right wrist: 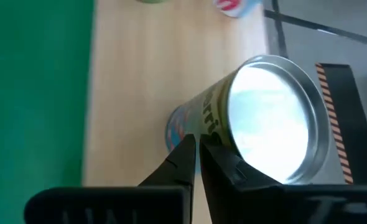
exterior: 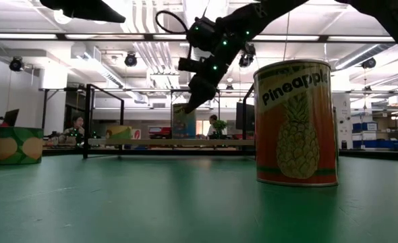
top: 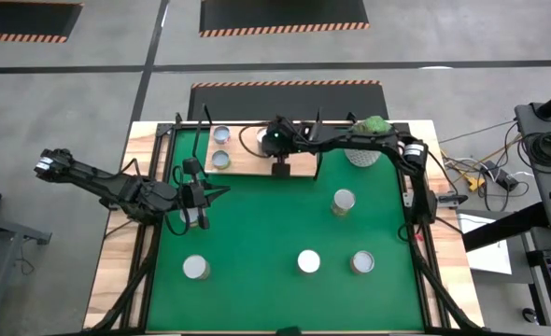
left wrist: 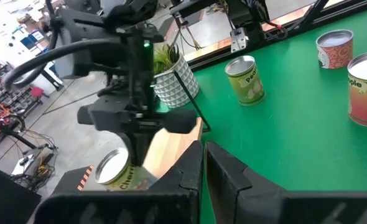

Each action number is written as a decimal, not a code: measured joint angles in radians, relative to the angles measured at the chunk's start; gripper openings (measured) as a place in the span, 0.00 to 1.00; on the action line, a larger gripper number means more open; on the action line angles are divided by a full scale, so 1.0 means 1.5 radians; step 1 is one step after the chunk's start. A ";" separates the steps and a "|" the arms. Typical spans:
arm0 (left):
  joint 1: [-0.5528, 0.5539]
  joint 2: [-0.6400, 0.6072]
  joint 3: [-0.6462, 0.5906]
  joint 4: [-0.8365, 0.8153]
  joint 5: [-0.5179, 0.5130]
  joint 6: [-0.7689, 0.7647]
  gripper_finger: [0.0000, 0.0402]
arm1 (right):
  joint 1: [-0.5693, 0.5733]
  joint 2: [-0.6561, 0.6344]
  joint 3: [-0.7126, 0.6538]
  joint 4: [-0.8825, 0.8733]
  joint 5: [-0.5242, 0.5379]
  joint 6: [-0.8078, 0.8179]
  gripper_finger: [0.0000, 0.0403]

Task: Pick and place cans onto a shelf
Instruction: Put the canned cherries on the shelf, then put the canned pineapple on the shelf

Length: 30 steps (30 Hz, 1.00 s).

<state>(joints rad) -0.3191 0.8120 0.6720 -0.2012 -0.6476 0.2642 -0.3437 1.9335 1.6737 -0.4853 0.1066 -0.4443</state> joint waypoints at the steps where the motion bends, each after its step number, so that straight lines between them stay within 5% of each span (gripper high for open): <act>1: 0.000 0.000 0.000 0.000 0.000 0.000 0.00 | -0.005 0.000 0.000 0.003 0.000 -0.002 0.03; 18: 0.000 0.000 0.000 0.000 0.000 0.005 0.00 | -0.014 -0.010 -0.001 0.008 -0.005 0.004 0.03; 30: 0.000 0.000 0.000 0.001 0.000 0.005 0.00 | 0.178 -0.147 -0.022 -0.135 -0.009 0.146 0.03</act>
<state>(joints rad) -0.3191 0.8116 0.6720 -0.2001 -0.6476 0.2721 -0.0770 1.7129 1.6410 -0.6882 0.0937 -0.2248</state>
